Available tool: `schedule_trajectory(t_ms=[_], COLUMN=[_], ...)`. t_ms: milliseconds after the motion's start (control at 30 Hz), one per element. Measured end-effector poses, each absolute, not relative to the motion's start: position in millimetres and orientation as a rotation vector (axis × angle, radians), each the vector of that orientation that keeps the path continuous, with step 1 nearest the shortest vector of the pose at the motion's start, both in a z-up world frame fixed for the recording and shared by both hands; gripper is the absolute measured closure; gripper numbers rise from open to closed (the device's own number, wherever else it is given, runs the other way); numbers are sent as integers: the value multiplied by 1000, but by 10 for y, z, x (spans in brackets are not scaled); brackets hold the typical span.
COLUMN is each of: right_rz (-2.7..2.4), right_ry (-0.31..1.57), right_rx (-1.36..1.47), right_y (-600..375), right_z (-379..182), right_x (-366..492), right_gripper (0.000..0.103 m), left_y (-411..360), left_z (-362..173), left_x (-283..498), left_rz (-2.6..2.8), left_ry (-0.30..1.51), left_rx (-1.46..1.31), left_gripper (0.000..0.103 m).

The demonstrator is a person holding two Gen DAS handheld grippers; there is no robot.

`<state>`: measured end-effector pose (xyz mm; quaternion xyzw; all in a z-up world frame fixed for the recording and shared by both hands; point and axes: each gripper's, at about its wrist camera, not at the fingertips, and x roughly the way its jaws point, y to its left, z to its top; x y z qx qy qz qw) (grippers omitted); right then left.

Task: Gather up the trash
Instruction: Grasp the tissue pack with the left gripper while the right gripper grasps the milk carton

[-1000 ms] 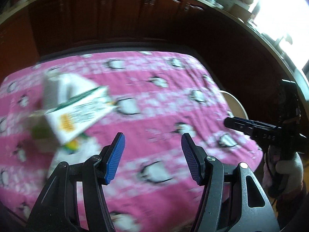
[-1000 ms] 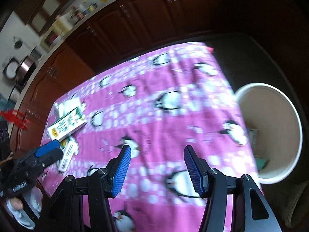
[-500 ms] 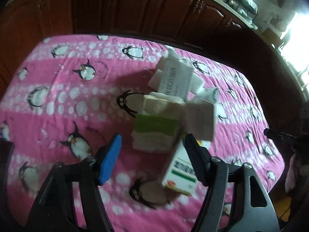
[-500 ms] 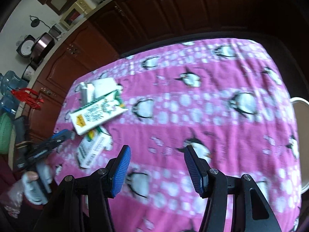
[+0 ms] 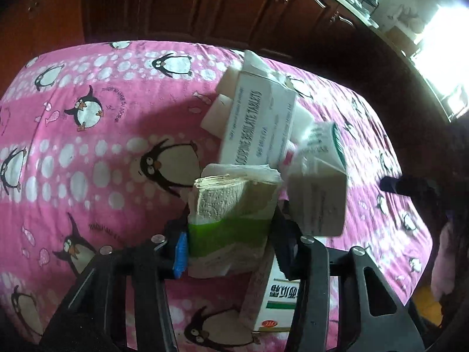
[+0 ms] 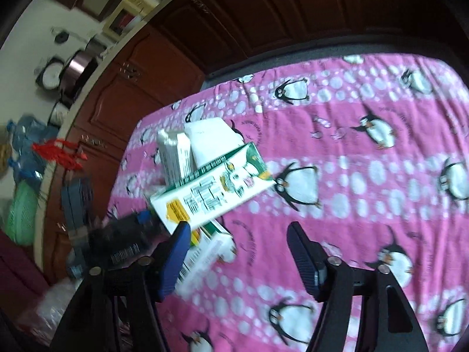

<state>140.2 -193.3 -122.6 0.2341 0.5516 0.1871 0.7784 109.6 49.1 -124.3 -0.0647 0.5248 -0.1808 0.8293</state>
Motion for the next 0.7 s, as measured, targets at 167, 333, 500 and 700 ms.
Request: schedule_trajectory(t_ms=[167, 333, 500, 700], right_rz=[414, 381, 352, 374], right_ry=[1226, 1220, 1267, 1259], right_rx=[723, 879, 896, 826], right_y=[-1816, -1746, -1654, -1678], right_z=[-1435, -1539, -1679, -1667], right_x=[1590, 1711, 1786, 1720], right_gripper=[36, 30, 30, 39], left_y=[456, 399, 405, 404], left_z=[-1187, -1172, -1185, -1169], left_x=[965, 858, 823, 771], left_rz=[-383, -398, -403, -392], left_ry=[1083, 1073, 1076, 1072], left_rx=[-130, -100, -122, -114], left_gripper=[67, 67, 67, 67])
